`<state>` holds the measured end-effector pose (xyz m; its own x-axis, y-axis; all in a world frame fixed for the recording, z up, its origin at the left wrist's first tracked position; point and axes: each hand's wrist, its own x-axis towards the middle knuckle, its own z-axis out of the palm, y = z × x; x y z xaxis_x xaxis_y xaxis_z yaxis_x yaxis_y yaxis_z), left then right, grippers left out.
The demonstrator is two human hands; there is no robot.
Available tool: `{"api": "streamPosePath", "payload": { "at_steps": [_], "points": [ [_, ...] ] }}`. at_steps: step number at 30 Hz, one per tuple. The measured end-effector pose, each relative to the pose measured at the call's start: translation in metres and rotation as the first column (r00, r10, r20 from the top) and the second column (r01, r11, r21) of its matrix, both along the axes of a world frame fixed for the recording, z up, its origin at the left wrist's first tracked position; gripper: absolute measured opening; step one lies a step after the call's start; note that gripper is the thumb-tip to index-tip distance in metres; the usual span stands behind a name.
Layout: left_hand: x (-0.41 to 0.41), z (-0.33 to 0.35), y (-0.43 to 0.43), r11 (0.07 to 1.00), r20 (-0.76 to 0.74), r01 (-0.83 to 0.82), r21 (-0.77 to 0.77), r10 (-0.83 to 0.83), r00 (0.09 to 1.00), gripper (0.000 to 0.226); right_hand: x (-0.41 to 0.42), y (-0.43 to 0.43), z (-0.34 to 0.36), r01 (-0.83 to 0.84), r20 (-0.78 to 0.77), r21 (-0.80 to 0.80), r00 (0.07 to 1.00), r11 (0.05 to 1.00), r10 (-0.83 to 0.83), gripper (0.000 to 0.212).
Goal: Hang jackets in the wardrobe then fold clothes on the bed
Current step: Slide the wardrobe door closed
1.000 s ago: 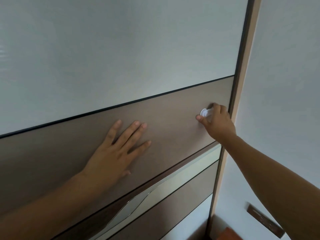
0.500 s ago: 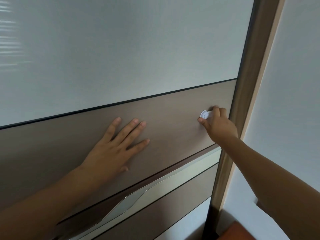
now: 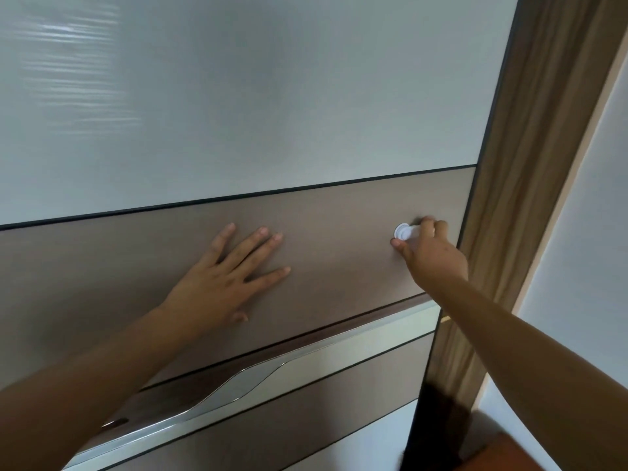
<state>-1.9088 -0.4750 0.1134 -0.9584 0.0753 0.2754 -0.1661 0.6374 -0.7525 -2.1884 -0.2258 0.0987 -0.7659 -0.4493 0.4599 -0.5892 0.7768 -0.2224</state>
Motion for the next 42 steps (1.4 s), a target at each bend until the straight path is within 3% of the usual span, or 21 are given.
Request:
{"api": "streamPosePath", "payload": {
  "at_steps": [5,11,14,18,32,39,42],
  "points": [
    [0.057,-0.001,-0.026,0.999,-0.006,-0.021,0.034,0.021,1.000,0.129,0.043,-0.032,-0.008,-0.013,0.059,-0.160,0.998,0.987,0.023,0.055],
    [0.129,-0.004,-0.058,0.997,-0.021,-0.073,0.035,0.074,0.997,0.131,0.098,-0.063,-0.015,-0.098,-0.078,-0.123,0.993,0.988,0.089,0.044],
    [0.161,-0.005,-0.071,0.993,-0.021,-0.118,0.031,0.118,0.993,0.131,0.114,-0.078,-0.027,-0.153,-0.235,-0.024,0.961,0.988,0.143,0.054],
    [0.202,-0.010,-0.089,0.986,-0.043,-0.164,0.014,0.164,0.986,0.130,0.134,-0.096,-0.035,-0.189,-0.291,0.041,0.937,0.981,0.192,0.046],
    [0.315,-0.023,-0.138,0.933,-0.102,-0.353,-0.063,0.346,0.933,0.134,0.213,-0.147,-0.030,-0.375,-0.503,0.226,0.746,0.899,0.437,0.055],
    [0.357,-0.026,-0.150,0.878,-0.114,-0.473,-0.070,0.464,0.879,0.144,0.244,-0.173,-0.027,-0.489,-0.587,0.216,0.627,0.845,0.513,0.040],
    [0.372,-0.029,-0.153,0.871,-0.141,-0.489,-0.051,0.478,0.867,0.142,0.254,-0.183,-0.027,-0.532,-0.590,0.218,0.596,0.818,0.545,0.046]
  ]
}}
